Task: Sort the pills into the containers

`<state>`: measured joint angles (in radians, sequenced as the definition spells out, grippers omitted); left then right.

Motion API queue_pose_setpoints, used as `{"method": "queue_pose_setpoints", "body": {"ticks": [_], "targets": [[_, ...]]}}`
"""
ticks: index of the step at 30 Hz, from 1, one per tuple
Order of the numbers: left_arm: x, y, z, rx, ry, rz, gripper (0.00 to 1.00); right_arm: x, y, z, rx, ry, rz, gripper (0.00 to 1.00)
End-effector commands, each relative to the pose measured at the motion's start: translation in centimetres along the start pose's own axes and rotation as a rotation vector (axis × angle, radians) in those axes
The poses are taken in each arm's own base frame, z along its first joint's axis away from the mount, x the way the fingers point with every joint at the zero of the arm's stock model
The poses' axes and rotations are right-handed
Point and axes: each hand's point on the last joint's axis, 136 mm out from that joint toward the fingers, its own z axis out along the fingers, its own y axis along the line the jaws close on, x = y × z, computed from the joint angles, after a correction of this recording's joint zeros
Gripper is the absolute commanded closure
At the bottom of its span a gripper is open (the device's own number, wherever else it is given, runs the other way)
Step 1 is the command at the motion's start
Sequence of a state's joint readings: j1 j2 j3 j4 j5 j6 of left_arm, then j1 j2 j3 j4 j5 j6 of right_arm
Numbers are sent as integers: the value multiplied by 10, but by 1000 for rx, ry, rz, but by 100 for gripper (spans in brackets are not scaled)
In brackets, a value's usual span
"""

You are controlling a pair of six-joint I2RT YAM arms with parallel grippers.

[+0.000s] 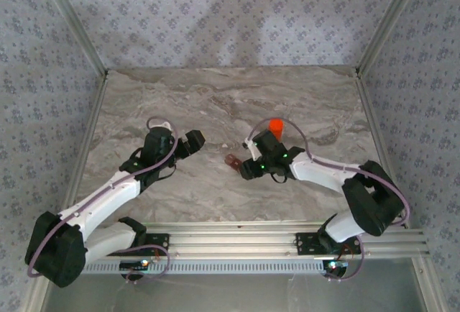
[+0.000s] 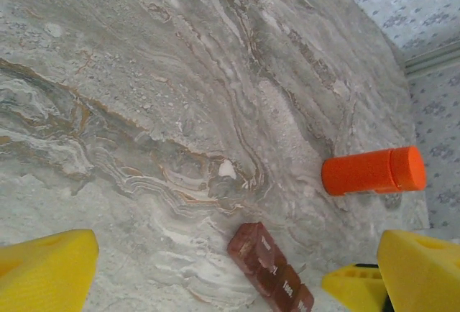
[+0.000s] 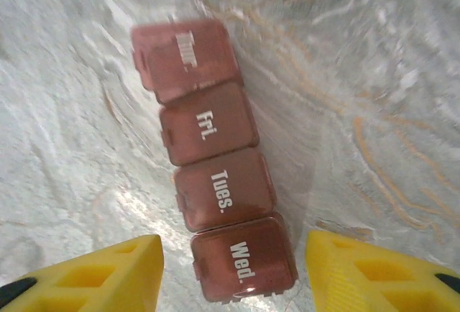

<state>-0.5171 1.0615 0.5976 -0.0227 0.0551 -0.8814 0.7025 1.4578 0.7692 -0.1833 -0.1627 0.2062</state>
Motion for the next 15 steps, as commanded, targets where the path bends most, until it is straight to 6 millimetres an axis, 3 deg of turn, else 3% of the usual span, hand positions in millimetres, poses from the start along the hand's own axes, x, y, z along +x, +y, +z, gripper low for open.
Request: {"method": "queue_pose_setpoints", "body": {"ticks": [1, 8, 15], "targets": [[1, 6, -3, -47, 23, 59, 1, -3, -2, -3, -22, -7, 52, 40], [5, 10, -1, -45, 25, 43, 1, -39, -14, 16, -58, -69, 176, 45], [10, 14, -1, -44, 28, 38, 1, -64, -10, 39, -128, -70, 240, 52]]}}
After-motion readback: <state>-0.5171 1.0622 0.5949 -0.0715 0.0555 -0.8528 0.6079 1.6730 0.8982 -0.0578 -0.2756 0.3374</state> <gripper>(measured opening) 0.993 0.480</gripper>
